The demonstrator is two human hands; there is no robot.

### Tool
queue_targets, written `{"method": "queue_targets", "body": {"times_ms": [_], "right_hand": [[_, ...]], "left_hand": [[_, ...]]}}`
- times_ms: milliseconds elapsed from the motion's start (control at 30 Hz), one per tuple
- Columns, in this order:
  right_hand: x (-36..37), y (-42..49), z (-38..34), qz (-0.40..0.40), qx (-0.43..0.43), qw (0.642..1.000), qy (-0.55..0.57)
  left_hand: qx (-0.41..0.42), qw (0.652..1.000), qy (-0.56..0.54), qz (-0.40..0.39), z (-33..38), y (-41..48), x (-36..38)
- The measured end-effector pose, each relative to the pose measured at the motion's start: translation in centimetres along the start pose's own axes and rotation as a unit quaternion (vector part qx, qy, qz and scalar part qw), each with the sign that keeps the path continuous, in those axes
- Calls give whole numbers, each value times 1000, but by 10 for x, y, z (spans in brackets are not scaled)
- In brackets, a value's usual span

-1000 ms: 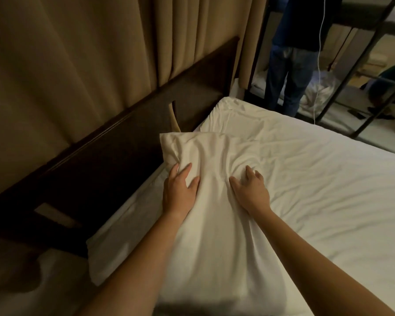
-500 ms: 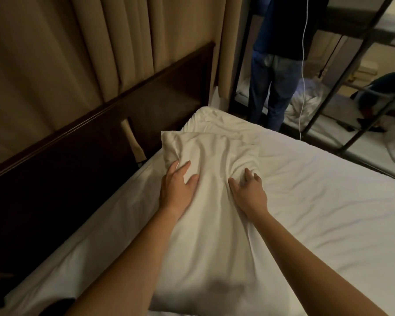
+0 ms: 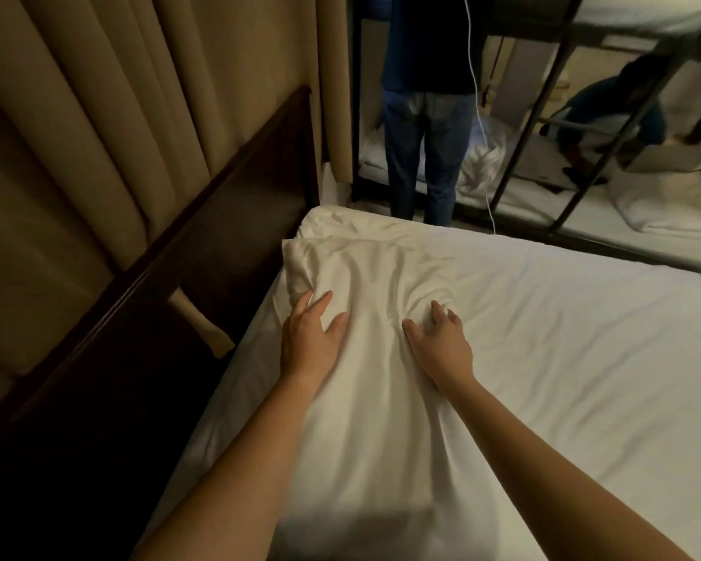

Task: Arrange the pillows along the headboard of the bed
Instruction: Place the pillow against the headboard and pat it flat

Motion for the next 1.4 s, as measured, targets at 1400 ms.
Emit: {"method": "queue_targets", "body": {"times_ms": [1400], "right_hand": [[-34, 152, 7, -3, 18, 1000, -21]], "left_hand": [[38, 999, -8, -14, 64, 129, 81]]}}
Point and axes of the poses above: each hand's wrist, its own y-axis towards the middle knuckle, its own x-axis out of the palm, z = x × y, the point moved 7 cm from there along y, towards the middle knuckle, and after that the axes turned 7 degrees about y, right-handed, at the moved point
